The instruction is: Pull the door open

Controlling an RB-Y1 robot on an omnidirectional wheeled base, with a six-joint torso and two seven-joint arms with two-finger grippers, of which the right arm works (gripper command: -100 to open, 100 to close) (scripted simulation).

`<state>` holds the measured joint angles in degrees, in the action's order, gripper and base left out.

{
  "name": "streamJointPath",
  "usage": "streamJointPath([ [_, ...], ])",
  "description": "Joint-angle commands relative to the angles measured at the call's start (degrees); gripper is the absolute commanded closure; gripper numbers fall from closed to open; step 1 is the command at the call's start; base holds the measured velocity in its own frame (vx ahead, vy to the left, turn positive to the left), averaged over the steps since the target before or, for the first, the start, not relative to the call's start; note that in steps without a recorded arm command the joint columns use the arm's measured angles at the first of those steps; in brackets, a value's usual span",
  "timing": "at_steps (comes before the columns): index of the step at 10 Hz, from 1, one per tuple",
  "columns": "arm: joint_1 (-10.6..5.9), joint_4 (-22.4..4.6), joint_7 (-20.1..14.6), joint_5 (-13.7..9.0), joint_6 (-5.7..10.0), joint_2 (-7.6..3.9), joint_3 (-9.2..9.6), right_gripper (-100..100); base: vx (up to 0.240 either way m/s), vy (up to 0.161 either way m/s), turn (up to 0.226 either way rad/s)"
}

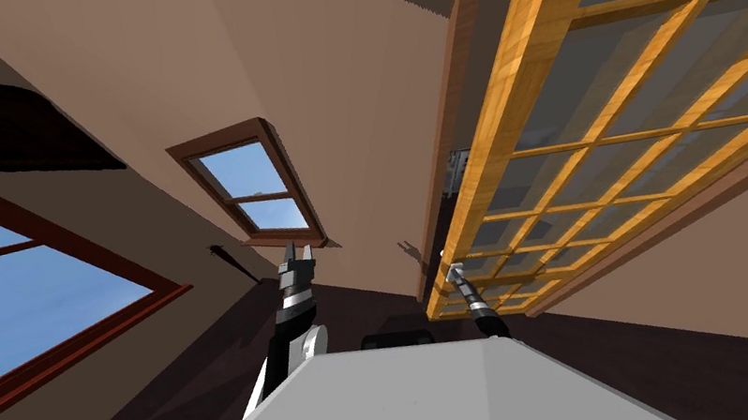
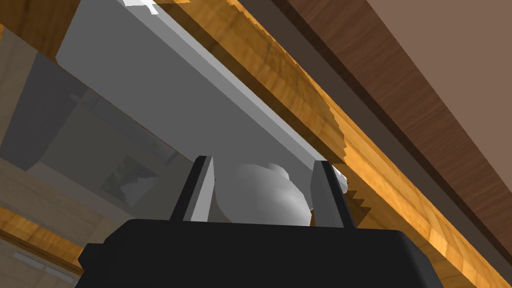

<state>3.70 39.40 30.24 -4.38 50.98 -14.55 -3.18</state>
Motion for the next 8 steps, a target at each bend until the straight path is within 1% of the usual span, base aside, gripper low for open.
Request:
streamJointPath([
  [1,-0.11,-0.24,-2.86,-0.98,0.17,0.15,0.37,100,-0.06,-0.02,0.123],
  [2,-0.11,-0.24,-3.89,-0.98,0.17,0.15,0.37,100,-0.04,-0.02,0.056],
  [3,-0.12,-0.25,-5.8,-1.67,0.14,0.11,0.48,100,-0.038,-0.015,0.076],
  [4,-0.12,-0.25,-6.23,-1.67,0.14,0.11,0.48,100,-0.031,-0.014,0.039],
  [5,-0.12,-0.25,-8.41,-2.37,0.12,0.07,0.59,100,-0.028,-0.018,0.079],
  [6,-0.12,-0.25,-8.57,-2.37,0.12,0.07,0.59,100,-0.029,-0.014,0.047],
  [7,-0.13,-0.25,-10.88,-3.06,0.1,0.03,0.7,100,-0.041,-0.013,0.071],
  [8,-0.14,-0.25,-12.29,-3.79,0.08,-0.01,0.81,100,-0.056,-0.018,0.135],
])
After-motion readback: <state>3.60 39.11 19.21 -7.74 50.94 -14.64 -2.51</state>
